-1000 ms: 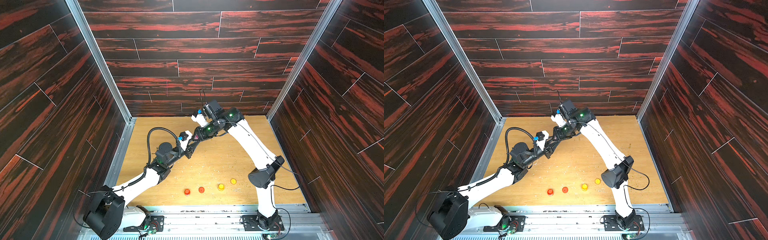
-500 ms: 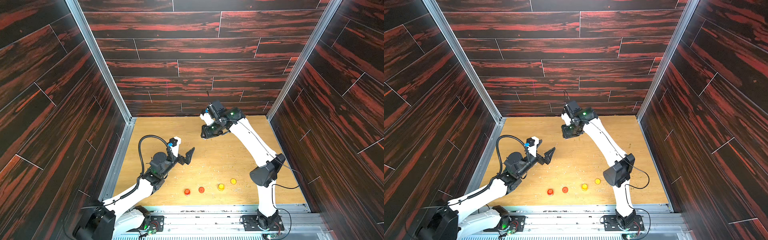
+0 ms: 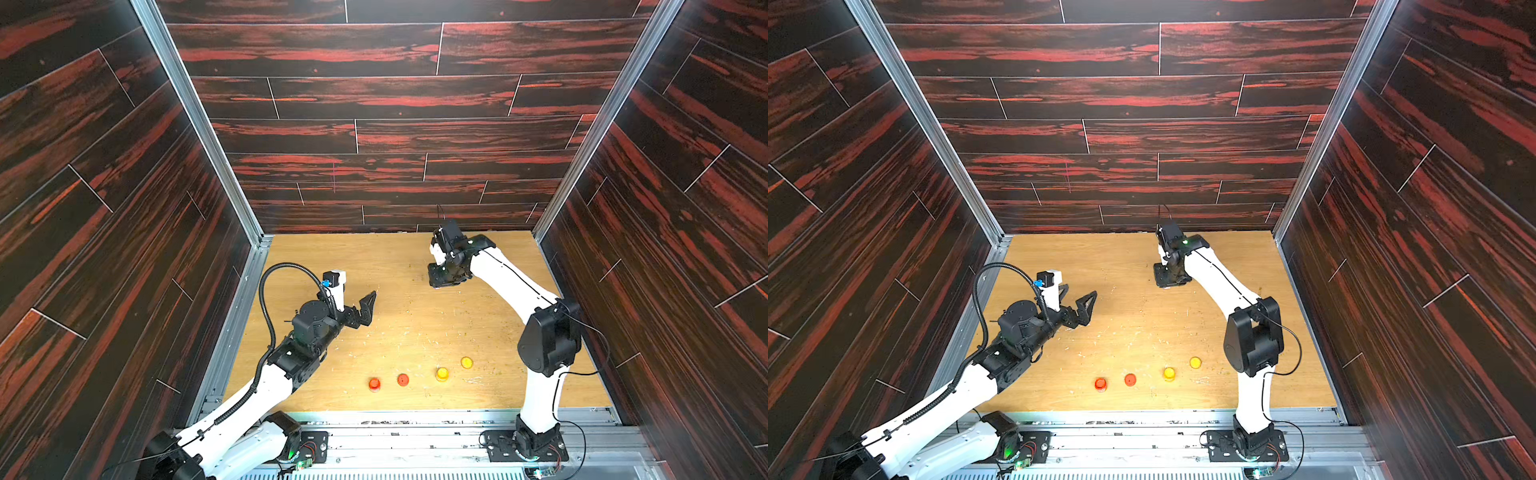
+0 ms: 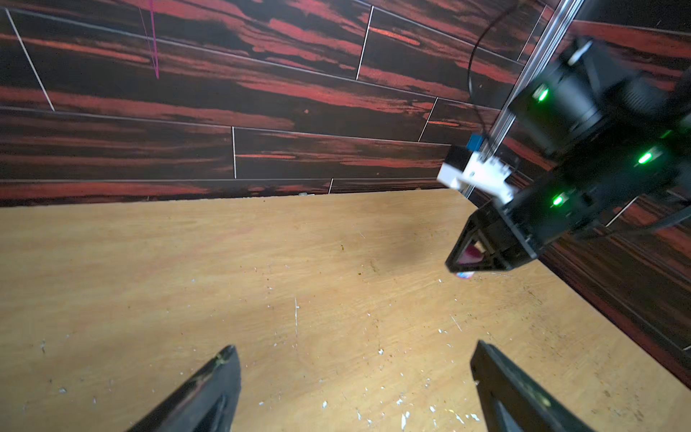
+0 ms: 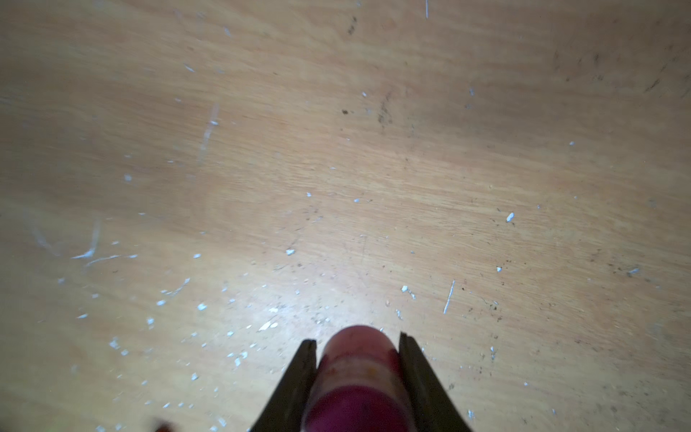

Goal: Close the paint jar lid
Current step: Place the paint jar at the center of the board.

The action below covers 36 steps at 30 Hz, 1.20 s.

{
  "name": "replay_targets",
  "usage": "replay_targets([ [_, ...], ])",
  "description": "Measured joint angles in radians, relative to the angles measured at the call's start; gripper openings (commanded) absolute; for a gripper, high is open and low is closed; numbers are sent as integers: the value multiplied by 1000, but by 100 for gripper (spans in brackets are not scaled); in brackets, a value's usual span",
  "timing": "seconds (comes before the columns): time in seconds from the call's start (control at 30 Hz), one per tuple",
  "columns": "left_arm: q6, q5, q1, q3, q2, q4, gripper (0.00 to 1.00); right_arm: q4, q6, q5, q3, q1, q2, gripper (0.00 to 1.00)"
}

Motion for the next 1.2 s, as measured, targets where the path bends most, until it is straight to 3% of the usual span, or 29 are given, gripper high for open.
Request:
replay_targets([
  [0.17,-44,5,0,0,-7,-19,100,99,-2,0,-76,-25,28,29],
  [0.77,-63,30,0,-23,-35,-49,100,217,-6,35,-63,-51,249,32],
  [1.0,-59,29,2,-23,-47,-56,100,224,5,32,-63,-51,257,56],
  [1.2,-60,26,4,-23,-51,-60,100,242,1,3,-83,-52,236,63],
])
